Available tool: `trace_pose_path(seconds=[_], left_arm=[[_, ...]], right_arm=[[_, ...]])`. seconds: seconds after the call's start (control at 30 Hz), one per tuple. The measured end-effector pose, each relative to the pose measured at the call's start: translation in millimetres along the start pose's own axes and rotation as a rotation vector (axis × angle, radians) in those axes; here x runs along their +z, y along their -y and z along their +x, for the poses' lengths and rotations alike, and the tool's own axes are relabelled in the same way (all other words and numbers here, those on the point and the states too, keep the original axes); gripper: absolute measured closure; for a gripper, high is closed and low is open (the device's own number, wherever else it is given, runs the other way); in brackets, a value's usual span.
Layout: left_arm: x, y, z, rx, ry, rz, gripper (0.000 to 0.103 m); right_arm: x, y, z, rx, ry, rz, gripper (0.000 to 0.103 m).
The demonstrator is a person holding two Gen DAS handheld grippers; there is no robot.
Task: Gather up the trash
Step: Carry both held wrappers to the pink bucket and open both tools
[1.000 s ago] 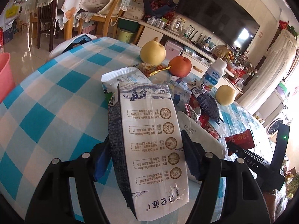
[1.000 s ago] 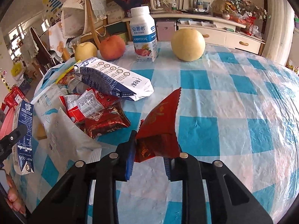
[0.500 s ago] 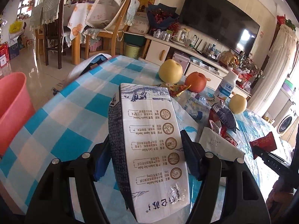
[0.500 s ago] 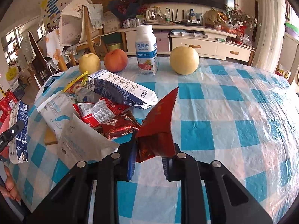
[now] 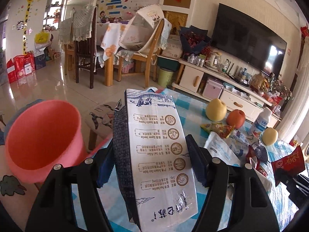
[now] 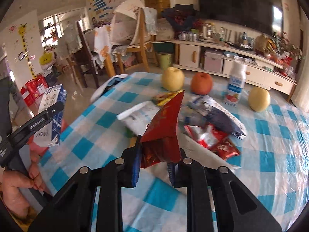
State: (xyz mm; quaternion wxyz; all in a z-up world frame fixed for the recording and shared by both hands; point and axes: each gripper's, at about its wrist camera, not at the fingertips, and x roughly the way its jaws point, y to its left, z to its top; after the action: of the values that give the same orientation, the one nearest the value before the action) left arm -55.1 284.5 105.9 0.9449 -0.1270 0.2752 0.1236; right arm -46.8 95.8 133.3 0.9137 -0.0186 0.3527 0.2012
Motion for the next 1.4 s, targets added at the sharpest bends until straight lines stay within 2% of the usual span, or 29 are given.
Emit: trace_pose_path(seconds=[0.17,0.3,0.37,0.53,0.7,0.8,0.87,0.93,0.97,1.1,1.2,1.3,1.4], left_arm=[[22.3,-55.6,-4.5,0.126,0.045,-0.081,0.034],[40.4,-110.8,-6.6,0.243,0.078,-0.157,0.034],[45.8,-137.9,-3.0,0.293,0.064,-0.195,0.034],[48.8,-208.7,12.8,0.356,-0.015,-0.368,0.034],[46.8,-242.1,21.0,0.399,-0.049,-0.457,0.034],[45.1,-251.8,28.3,0.406,-0.078,-0.501,0.034],[43.5,-257.4,29.7,0.427,-0.084,-0.516,0.034],[42.7,-260.1,32.2,0.452,-0.084,-0.524,0.031],[41.1,-261.4,31.6,0.468,-0.083,-0.525,0.023],[39.9,-260.1,25.9,0.506,-0.047,-0.503,0.018],[40.3,-250.2,17.7,0.511,0.036,-0.464,0.016],[41.7,-237.3,12.0,0.462,0.111,-0.429,0.013],[45.9,-214.6,10.6,0.406,0.152,-0.344,0.012]], right_arm=[[29.5,-100.3,24.6,0.162,-0.011,-0.158,0.078],[46.4,-177.9,51.5,0.255,-0.032,-0.299,0.078],[53.4,-209.8,66.4,0.294,-0.047,-0.350,0.079],[63.6,-275.6,106.1,0.369,-0.092,-0.450,0.079],[61.7,-318.7,149.4,0.383,-0.162,-0.538,0.078],[57.5,-325.7,167.3,0.406,-0.208,-0.555,0.074],[54.1,-326.4,170.0,0.378,-0.201,-0.551,0.058],[51.6,-323.2,166.5,0.390,-0.192,-0.507,0.038],[51.5,-319.7,163.0,0.389,-0.180,-0.482,0.036],[46.9,-297.6,147.4,0.334,-0.123,-0.394,0.018],[40.2,-275.0,131.6,0.323,-0.100,-0.307,0.014],[30.9,-250.9,118.4,0.301,-0.075,-0.238,0.013],[22.7,-230.1,105.3,0.245,-0.032,-0.204,0.012]])
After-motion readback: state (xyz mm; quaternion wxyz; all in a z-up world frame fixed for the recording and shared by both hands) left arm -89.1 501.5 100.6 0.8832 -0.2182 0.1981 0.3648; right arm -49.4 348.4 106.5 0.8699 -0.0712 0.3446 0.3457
